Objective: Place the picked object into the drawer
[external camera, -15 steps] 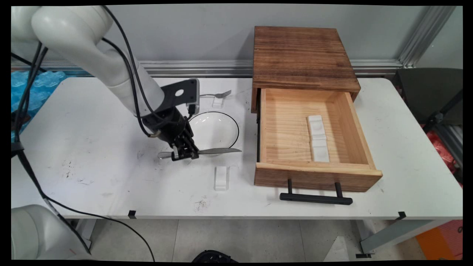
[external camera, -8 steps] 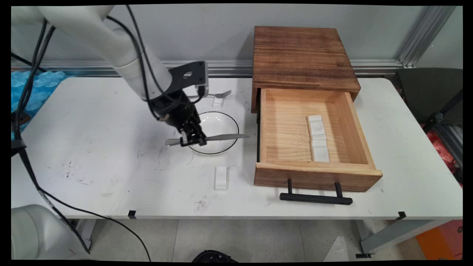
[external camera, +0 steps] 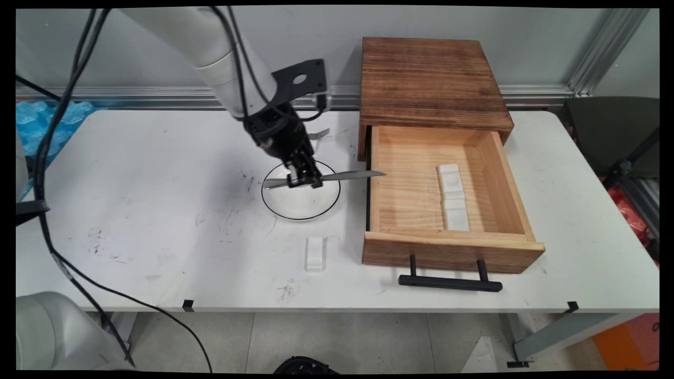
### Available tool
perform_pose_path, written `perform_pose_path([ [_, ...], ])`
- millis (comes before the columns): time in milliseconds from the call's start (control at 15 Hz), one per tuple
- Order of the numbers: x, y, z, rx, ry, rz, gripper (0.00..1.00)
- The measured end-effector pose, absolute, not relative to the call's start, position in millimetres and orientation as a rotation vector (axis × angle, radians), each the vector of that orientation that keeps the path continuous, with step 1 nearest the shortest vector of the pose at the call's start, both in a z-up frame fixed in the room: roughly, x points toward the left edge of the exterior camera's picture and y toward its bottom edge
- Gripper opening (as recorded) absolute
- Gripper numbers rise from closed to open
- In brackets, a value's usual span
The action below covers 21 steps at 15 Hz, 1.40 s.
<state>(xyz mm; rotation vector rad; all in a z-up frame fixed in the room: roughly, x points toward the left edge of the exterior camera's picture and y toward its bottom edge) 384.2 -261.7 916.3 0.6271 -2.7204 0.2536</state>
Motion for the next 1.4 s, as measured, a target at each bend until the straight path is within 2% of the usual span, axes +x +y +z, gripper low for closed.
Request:
perform_pose_path([
  [533, 335.1, -292.7, 925.3, 0.56, -2.689, 0.275, 0.0],
  [1400, 245.0, -338.2, 908.7, 0.425, -2.692, 0.265, 0.0],
])
